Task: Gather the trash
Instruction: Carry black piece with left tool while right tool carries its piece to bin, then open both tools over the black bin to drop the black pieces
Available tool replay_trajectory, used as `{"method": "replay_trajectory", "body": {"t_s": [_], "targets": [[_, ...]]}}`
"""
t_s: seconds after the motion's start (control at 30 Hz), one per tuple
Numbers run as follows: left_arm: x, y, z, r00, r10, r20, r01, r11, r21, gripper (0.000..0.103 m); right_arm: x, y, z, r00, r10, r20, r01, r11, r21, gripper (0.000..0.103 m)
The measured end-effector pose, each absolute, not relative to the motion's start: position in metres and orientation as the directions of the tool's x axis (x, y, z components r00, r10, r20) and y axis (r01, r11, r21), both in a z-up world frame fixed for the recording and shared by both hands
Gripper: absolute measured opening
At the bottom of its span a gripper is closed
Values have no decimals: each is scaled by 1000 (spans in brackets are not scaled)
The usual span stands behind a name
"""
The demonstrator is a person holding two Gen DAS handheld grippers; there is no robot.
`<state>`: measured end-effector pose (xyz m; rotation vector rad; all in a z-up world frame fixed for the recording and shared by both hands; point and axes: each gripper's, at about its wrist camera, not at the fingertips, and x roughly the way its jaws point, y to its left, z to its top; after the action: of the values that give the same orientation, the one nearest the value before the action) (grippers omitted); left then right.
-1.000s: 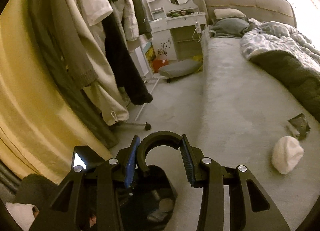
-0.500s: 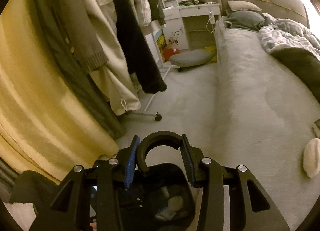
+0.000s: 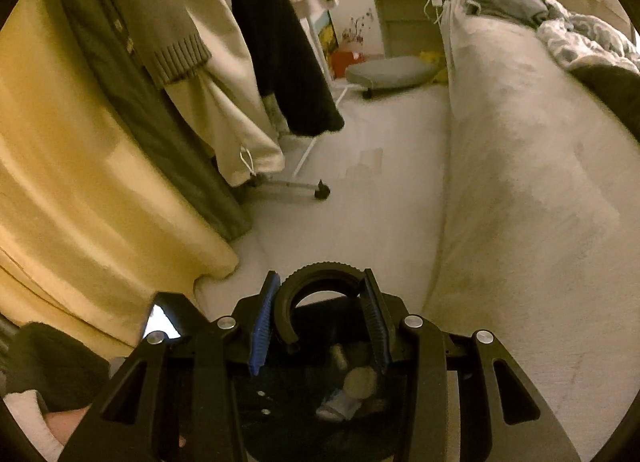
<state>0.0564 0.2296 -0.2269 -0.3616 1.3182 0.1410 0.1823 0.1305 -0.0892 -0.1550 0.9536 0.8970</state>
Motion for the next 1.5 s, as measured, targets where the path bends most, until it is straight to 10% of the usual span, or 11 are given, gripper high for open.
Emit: {"method": "replay_trajectory", "body": {"t_s": [0.47,1.5], "targets": [[41,268,-165,436,-26,-900,-323,928,-183,82,180,173,-156,165,478,-863,-724,652,223,42],[27,278,-68,686,60,-725,-256,953,-164,83,150,196,-283,10,102,-995,-787,615,55,42]]}}
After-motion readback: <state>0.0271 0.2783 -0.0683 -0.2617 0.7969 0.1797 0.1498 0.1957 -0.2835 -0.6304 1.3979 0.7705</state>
